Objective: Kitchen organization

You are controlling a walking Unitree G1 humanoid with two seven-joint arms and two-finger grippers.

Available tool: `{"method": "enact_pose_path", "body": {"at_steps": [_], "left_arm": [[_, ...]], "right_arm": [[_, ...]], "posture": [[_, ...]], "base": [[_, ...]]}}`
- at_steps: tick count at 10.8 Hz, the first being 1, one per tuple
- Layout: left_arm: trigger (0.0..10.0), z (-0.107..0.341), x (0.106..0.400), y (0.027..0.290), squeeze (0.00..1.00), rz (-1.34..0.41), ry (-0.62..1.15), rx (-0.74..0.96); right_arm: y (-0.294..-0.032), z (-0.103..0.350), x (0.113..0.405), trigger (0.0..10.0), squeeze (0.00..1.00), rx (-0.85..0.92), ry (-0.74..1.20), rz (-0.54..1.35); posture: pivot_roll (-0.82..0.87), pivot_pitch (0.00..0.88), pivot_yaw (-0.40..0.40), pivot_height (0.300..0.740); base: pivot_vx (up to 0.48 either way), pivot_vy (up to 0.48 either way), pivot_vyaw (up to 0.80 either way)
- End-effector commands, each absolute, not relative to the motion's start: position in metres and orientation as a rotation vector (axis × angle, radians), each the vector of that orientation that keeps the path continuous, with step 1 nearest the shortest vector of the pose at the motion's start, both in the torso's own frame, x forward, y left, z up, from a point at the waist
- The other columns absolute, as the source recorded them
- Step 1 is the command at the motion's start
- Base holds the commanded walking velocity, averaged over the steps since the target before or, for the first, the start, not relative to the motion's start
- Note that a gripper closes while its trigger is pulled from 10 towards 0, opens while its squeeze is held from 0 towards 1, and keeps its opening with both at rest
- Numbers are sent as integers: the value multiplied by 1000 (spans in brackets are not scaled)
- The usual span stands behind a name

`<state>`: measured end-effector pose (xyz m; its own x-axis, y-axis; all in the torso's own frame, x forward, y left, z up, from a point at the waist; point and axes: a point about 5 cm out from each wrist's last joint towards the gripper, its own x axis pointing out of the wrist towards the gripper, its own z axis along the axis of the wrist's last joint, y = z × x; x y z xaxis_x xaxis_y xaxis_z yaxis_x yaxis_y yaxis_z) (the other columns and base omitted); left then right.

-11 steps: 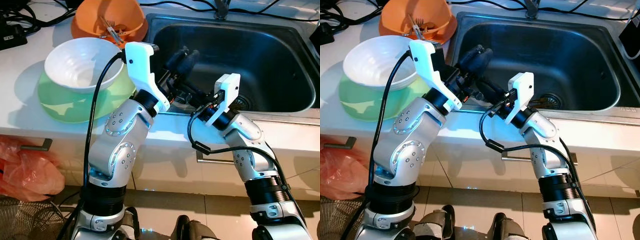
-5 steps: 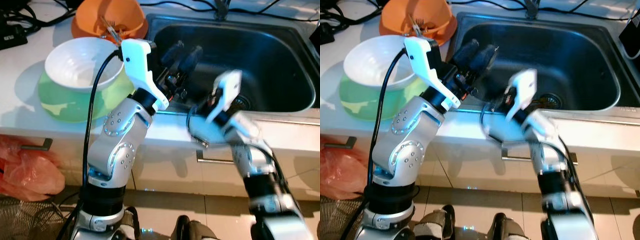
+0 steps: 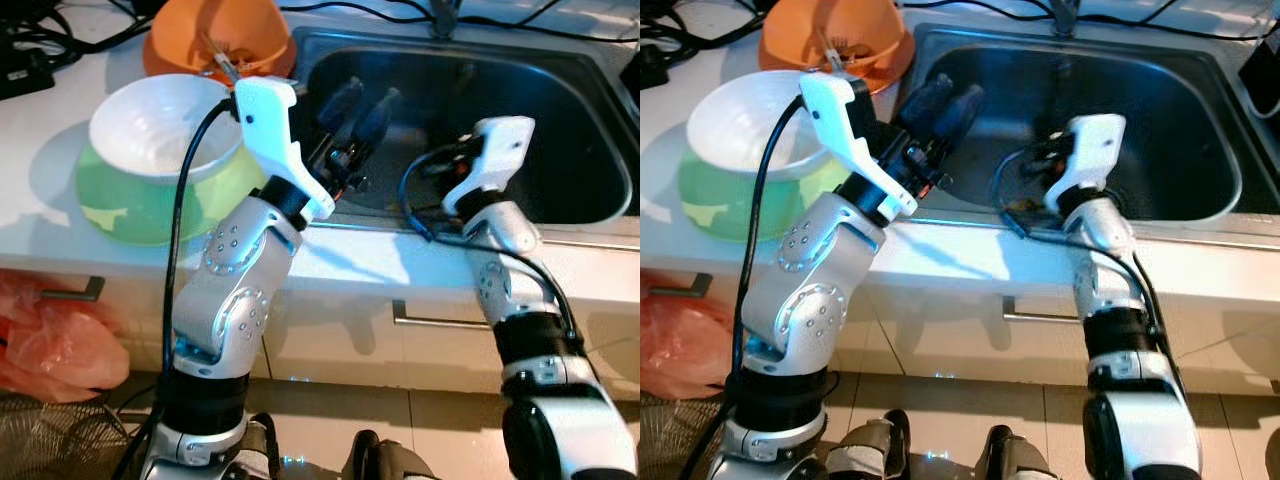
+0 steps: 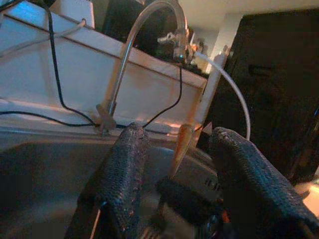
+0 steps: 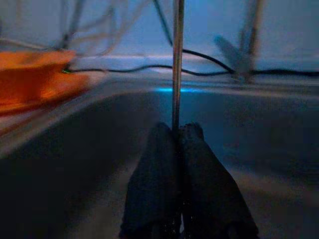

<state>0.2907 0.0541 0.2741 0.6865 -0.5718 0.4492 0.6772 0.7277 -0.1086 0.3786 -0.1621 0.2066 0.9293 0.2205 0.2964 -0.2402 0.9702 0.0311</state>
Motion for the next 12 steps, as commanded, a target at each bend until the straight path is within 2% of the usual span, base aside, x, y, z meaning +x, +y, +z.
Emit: {"method": "enact_pose_path", "body": {"at_steps": [1,5,12], "left_arm": [[10000,270,288,55,0,-699,-393,-249],[10000,235,297,75,0,-612,-257,60],[10000,214,286,60,0,-719,-174,162]], "right_arm": [[-173,207,380,10000,0,55,-301,180],[-185,200,383,10000,0,45,-283,118],[-184,186,384,10000,0,6,-248,108]], "posture": [[226,205,-38,740],[230,209,-39,740],[229,195,-40,740]], "base": [[0,0,0],[0,0,0],[0,0,0]]}}
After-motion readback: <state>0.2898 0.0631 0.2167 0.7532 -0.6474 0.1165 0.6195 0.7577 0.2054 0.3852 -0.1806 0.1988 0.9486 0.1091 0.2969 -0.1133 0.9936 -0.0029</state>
